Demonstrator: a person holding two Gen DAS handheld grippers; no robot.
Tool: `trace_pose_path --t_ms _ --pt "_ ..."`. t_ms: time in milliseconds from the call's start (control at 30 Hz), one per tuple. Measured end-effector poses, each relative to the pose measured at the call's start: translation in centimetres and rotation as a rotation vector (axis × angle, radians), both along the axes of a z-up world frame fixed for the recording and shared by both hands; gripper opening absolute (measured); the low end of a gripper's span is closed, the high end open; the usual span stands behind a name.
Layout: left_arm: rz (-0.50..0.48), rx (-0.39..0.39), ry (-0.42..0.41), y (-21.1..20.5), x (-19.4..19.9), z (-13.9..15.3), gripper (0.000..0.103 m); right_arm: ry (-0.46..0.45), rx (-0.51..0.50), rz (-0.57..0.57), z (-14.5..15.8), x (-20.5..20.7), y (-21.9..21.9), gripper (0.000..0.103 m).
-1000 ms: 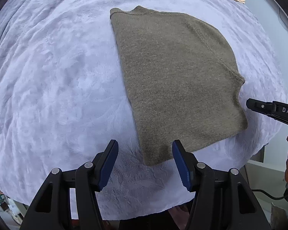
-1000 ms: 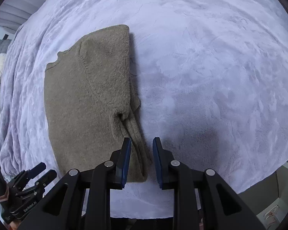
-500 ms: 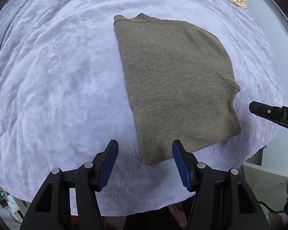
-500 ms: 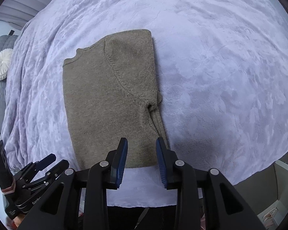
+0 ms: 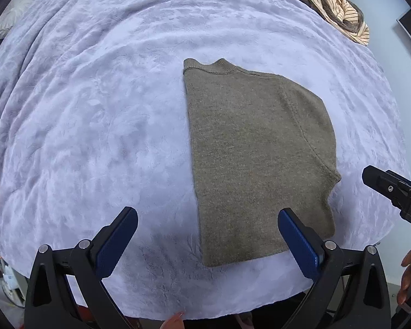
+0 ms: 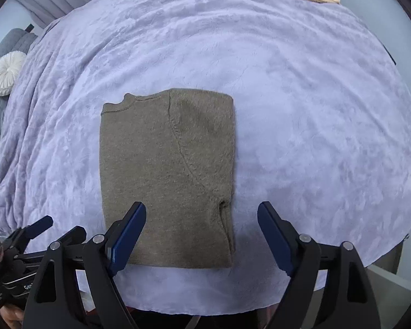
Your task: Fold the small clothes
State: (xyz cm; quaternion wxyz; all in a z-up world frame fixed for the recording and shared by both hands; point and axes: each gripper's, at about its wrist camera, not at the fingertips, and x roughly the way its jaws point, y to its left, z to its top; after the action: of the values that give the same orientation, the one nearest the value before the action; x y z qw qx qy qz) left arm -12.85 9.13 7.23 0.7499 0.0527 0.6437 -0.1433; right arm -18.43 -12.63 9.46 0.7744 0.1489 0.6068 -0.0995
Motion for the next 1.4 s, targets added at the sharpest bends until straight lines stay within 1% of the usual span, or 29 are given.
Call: trace_pose_path --t_ms 100,167,267,467,900,1000,1100,1400 --pt "0.001 0.027 -0.035 -0.5 0.0 0.4 0.103 0.021 -0.045 0.031 0.1 0.4 0.3 0.087" --pt "0.01 0.036 -0.047 -0.7 -0.2 0.6 0.103 0.03 -0.052 0.04 0.0 0.5 0.4 0.087" --pt "0.022 0.032 -0.033 -1.0 -0.2 0.5 0.103 0.041 -0.065 0.039 -0.1 0.3 0.4 0.087" --pt "0.032 0.056 -0.035 -1.5 -0.7 0.5 0.103 0.057 -0.065 0.025 -0.3 0.3 0.2 0.087" --pt "0.026 0.078 -0.031 -1.9 -1.0 0.6 0.103 0.08 -0.059 0.004 -0.5 0.5 -0.1 0.087" --pt "0.022 0.086 -0.046 -2.0 -1.0 0.8 0.103 0.088 -0.056 0.002 -0.7 0.6 -0.1 0.087" --pt "0.009 0.1 -0.057 -2.1 -0.9 1.0 0.103 0.092 -0.063 0.005 -0.7 0.7 0.1 0.087" --pt "0.016 0.1 -0.043 -2.0 -0.5 0.8 0.103 0.098 -0.085 0.003 -0.8 0.9 0.4 0.087"
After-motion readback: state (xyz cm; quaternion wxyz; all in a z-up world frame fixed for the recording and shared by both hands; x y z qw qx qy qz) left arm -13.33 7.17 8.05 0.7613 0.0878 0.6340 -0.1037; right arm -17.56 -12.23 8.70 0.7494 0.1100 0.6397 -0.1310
